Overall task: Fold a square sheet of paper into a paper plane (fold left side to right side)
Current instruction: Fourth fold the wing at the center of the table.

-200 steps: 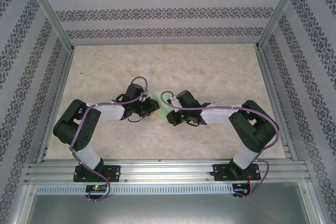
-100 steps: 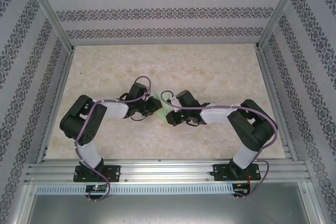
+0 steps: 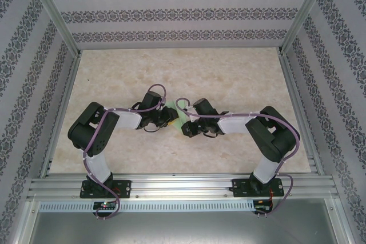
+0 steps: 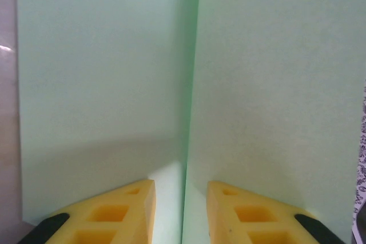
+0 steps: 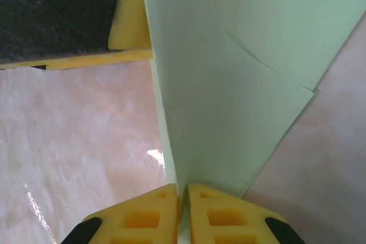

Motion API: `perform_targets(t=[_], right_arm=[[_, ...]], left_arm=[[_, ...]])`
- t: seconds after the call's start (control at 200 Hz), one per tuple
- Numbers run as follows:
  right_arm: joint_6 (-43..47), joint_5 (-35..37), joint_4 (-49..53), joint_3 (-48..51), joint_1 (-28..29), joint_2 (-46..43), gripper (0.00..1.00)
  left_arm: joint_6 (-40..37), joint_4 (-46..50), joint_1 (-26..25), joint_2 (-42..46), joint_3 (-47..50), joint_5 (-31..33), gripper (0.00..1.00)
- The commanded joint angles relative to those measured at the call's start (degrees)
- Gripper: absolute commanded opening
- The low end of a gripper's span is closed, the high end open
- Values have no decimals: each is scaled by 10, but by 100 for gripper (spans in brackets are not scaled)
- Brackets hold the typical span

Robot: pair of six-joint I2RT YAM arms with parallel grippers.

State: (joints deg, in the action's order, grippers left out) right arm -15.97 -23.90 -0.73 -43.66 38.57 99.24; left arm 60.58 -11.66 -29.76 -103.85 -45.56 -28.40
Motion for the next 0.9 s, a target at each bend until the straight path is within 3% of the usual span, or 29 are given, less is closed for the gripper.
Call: perform_targets(t=[0.0, 0.894], right_arm=[[-7, -13, -10, -9, -8, 12, 13], [3, -25, 2, -33, -11, 12, 11]], left_arm=[[7, -22, -6, -9, -9, 2, 33], [10, -6, -6, -12, -3, 18, 38]])
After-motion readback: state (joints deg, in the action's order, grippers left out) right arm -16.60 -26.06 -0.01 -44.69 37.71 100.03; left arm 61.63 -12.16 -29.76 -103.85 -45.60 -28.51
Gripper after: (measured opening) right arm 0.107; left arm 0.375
